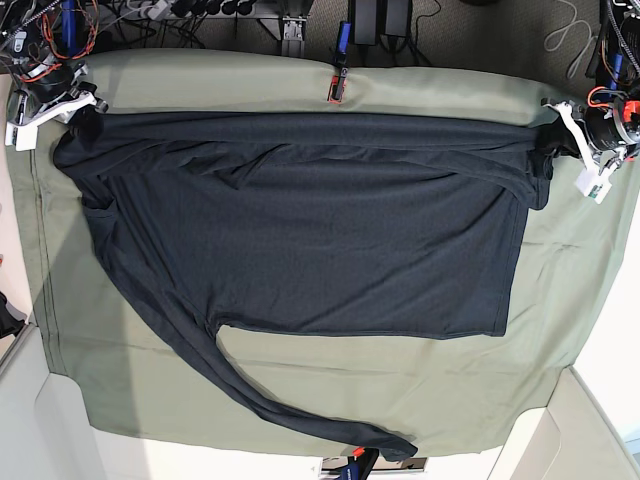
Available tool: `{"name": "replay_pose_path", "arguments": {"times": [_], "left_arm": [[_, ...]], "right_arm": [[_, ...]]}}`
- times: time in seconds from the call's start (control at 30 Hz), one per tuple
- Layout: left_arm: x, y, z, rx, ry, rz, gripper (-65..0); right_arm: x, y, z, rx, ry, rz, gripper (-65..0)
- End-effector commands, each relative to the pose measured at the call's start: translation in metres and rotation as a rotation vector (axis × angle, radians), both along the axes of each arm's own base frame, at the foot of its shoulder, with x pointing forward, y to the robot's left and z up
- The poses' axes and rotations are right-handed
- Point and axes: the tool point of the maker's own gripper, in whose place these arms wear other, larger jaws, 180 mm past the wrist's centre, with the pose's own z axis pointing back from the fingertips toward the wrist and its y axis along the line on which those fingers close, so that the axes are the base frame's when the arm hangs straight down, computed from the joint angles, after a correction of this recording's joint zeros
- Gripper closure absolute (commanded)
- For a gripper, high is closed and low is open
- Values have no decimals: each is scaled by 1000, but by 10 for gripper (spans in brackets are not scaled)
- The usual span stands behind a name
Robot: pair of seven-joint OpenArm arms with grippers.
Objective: Fold the T-shirt properly
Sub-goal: 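Lift the side edges and fold them over toward the collar, then release the folded edge and move both grippers toward the hem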
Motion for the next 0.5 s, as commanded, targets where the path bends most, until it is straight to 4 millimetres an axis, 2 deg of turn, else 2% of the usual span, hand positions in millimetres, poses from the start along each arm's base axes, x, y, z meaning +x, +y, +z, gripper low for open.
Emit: {"name": "replay_pose_path", "arguments": {"times": [0.0,0.07,0.17,0.23,0.47], "left_arm": [[7,9,11,29,-28,0,-49],[7,9,11,29,-26,1,-159],[4,11,8,30,-17,6,-263],[5,11,8,20,-23,13,-277],[10,11,12,8,-50,17,-277]], "right_arm": [[5,-8,10,-26,-32,-2,0],[6,-6,10,-27,-38,11,0],[6,-6,10,-25,-38,9,-160],[6,-6,10,-26,-39,9,-221],[8,-6,13,-27,-52,7,-228]]}}
